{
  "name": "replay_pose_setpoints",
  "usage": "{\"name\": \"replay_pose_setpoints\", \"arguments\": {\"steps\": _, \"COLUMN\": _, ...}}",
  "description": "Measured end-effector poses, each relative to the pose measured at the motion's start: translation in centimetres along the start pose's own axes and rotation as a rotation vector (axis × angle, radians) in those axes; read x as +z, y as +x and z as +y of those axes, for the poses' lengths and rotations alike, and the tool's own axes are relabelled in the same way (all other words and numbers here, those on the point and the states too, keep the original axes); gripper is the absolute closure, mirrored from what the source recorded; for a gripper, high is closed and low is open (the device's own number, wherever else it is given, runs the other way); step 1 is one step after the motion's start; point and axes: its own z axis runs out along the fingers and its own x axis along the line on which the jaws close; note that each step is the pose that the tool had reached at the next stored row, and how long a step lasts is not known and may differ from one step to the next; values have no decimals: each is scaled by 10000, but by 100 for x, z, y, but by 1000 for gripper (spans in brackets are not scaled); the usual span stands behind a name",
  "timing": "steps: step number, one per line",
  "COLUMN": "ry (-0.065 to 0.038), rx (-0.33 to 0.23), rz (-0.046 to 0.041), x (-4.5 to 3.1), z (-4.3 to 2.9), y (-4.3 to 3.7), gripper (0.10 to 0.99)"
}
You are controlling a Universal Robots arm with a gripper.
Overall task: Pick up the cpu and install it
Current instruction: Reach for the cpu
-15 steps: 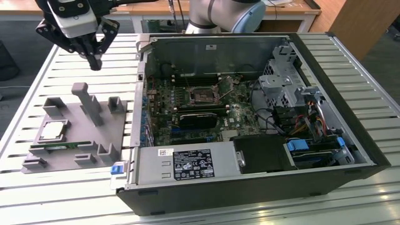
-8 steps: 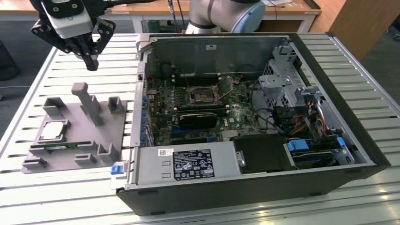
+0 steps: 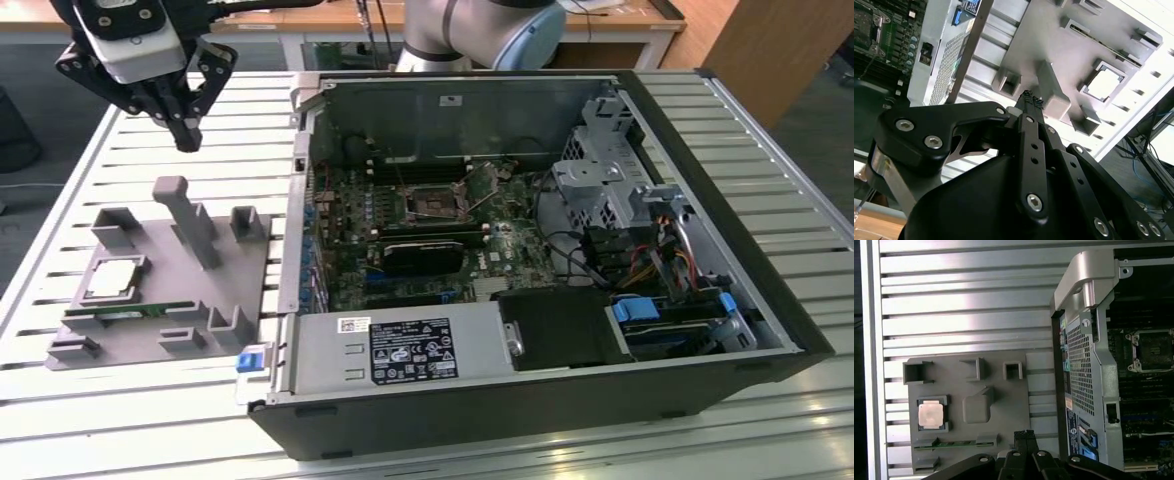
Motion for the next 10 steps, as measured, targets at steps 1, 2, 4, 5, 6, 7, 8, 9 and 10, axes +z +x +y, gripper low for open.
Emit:
{"name": "replay_pose_setpoints", "arguments": {"steps": 1, "ry": -1, "rx": 0, "rz": 1, "x": 1, "z": -1, "y": 9, "gripper": 980}}
{"name": "replay_pose_setpoints", "arguments": {"steps": 2, "ry": 0, "rx": 0, "rz": 3, "x": 2, "z": -1, "y": 18, "gripper": 980}}
{"name": "replay_pose_setpoints", "arguments": {"steps": 4, "ry": 0, "rx": 0, "rz": 6, "x": 3, "z": -3, "y": 37, "gripper": 980}}
{"name": "replay_pose_setpoints", "arguments": {"steps": 5, "ry": 0, "rx": 1, "rz": 7, "x": 4, "z": -4, "y": 46, "gripper": 980}}
{"name": "replay_pose_setpoints", "arguments": {"steps": 6, "ry": 0, "rx": 0, "rz": 9, "x": 5, "z": -4, "y": 55, "gripper": 980}}
{"name": "replay_pose_setpoints", "arguments": {"steps": 7, "ry": 1, "rx": 1, "rz": 11, "x": 5, "z": -5, "y": 64, "gripper": 980}}
{"name": "replay_pose_setpoints", "arguments": {"steps": 8, "ry": 1, "rx": 1, "rz": 12, "x": 6, "z": -6, "y": 74, "gripper": 980}}
{"name": "replay_pose_setpoints", "arguments": {"steps": 9, "ry": 1, "rx": 1, "rz": 13, "x": 7, "z": -6, "y": 83, "gripper": 980}}
{"name": "replay_pose_setpoints", "arguments": {"steps": 10, "ry": 1, "rx": 1, "rz": 15, "x": 8, "z": -7, "y": 92, "gripper": 980}}
